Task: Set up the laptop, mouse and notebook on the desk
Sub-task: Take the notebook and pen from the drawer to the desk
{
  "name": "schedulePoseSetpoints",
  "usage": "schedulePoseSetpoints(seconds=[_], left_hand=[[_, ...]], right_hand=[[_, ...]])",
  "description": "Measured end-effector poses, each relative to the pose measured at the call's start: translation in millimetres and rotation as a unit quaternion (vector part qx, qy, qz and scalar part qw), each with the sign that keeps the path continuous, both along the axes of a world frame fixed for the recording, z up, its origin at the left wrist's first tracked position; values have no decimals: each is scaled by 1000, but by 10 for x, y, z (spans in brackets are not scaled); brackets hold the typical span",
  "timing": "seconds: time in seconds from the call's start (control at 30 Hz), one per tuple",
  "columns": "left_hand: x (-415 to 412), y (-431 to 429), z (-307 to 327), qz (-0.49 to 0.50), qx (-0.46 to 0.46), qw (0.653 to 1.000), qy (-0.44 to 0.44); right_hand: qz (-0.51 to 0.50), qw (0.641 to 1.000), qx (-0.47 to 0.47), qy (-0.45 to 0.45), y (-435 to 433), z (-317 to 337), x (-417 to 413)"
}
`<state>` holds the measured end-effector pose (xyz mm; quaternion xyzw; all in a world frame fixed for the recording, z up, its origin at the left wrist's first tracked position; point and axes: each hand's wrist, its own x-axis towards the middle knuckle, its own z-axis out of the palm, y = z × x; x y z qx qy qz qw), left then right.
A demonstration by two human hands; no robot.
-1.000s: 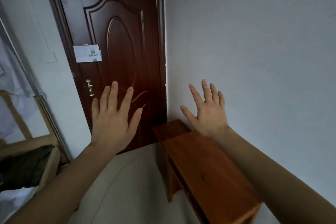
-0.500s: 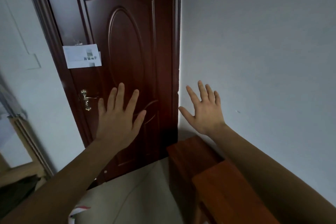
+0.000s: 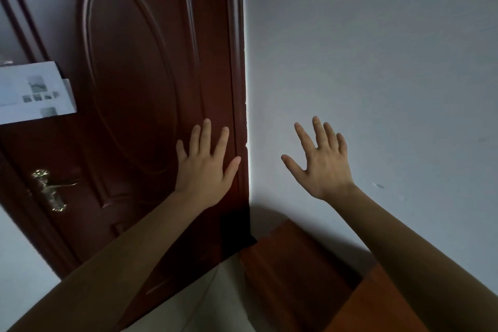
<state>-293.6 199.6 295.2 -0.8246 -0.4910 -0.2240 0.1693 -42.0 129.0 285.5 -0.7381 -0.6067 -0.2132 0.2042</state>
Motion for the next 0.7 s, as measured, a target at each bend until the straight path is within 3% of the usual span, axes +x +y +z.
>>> schedulePoseSetpoints(seconds=[0.43,0.57,0.7], left_hand=[[966,2516,-145,-112,-56,992,3],[1377,3182,-435,-202,-95,975,13],[1713,3589,-804,-299,-151,941,37]], right_hand=[[-129,988,-76,42,1717,-260,678],[-224,968,-103,57,1930,-584,706],[-353,923,-110,103,1898,-893,545]])
